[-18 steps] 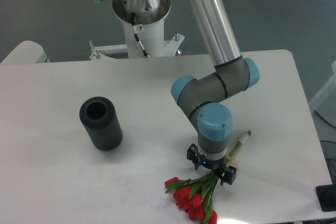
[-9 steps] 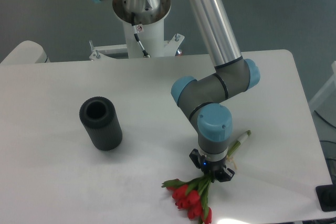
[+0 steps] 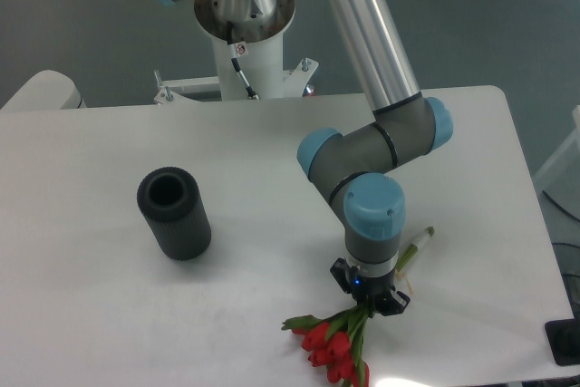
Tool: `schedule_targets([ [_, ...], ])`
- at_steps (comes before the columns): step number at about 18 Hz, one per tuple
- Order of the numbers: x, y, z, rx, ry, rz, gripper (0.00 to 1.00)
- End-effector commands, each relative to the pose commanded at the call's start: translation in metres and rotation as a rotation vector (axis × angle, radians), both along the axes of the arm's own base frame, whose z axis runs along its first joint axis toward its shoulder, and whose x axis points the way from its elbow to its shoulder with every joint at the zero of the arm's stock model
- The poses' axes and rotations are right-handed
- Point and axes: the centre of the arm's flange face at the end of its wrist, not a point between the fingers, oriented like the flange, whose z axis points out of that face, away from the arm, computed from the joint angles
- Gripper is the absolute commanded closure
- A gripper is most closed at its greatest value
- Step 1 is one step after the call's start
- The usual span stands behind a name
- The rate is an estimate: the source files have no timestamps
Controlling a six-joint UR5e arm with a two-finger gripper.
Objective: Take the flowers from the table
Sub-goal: 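Lift the tulip bouquet up and carry it toward the black vase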
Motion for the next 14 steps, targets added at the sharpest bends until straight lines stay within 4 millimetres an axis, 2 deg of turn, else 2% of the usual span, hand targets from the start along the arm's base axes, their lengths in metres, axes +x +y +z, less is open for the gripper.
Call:
schedule_targets([
  [2,0.015,0.002,0.041,0.117,-0.041,0.023,0.86],
  [5,0.038,-0.007,0.088,0.213,-0.082,0.035,0.86],
  [12,0.095,-0.024,0.150,0.406,-0.205,0.028,0.86],
  [14,0.106,-0.030,0.169,0.460,-0.228,0.009,0.86],
])
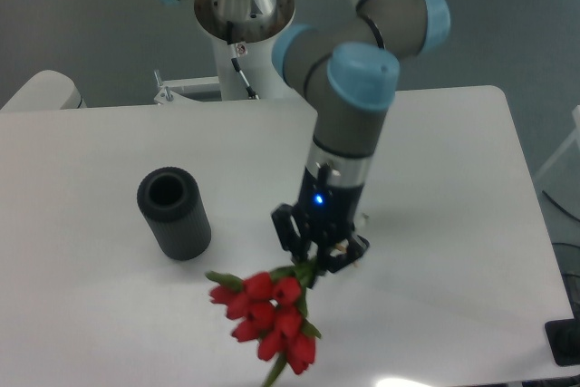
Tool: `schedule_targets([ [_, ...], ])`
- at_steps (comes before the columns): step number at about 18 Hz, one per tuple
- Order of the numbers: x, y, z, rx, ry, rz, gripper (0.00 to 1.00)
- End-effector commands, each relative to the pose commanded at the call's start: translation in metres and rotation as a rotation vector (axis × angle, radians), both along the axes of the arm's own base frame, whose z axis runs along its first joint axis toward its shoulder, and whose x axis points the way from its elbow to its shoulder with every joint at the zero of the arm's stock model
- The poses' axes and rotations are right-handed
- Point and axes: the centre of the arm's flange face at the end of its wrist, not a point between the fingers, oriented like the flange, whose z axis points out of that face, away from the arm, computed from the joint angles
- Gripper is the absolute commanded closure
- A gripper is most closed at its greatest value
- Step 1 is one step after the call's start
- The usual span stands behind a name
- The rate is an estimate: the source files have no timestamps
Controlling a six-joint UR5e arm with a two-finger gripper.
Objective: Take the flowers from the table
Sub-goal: 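Lift the tulip bouquet up and carry it toward the black vase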
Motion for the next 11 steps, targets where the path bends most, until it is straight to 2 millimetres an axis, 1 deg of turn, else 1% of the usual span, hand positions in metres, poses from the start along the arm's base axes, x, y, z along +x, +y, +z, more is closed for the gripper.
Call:
schedule_targets([
  [1,0.004,-0.004,0.006,0.025,-0.018,-0.004,0.86],
  [3,0.009,-0.004,0.006,0.035,-0.032,-0.006,0.86],
  [4,0.010,-0.010,0.009,0.035,-0.028,0.001,0.86],
  [7,0.017,-0.012,0.016,0.043,-0.021,-0.005,0.86],
  [8,0.019,-0.013,0.017,0.044,-0.020,-0.005,0.86],
  [10,0.020,-0.016,0.013,0.039,-0.027,-0.002,0.86],
  [11,0.023,-0.017,0.016,0.045,-0.024,-0.005,0.86],
])
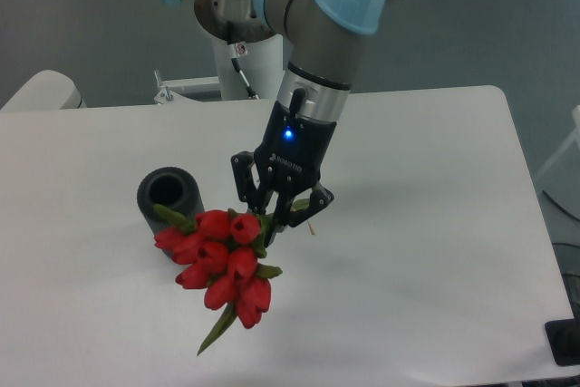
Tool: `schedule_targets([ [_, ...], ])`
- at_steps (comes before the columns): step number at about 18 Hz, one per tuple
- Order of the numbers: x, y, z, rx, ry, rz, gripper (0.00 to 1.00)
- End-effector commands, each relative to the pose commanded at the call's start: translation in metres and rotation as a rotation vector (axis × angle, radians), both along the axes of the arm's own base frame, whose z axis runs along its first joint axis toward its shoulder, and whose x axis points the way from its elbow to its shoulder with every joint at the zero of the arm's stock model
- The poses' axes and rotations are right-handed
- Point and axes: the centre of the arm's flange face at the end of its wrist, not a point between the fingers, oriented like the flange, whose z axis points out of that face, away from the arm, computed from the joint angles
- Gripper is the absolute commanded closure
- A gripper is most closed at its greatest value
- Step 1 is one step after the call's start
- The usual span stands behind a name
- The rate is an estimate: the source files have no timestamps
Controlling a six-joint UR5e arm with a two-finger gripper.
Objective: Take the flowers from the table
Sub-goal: 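Lift the tulip bouquet up and carry it toward the black vase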
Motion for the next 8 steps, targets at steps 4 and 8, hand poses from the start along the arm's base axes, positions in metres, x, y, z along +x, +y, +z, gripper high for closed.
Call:
schedule_targets([
  [4,0.0081,-0.0003,0.0013,0.003,0.000,-0.009,0.85],
  [8,0.0102,0.0026,0.0041,0.006,0.001,-0.013,0.85],
])
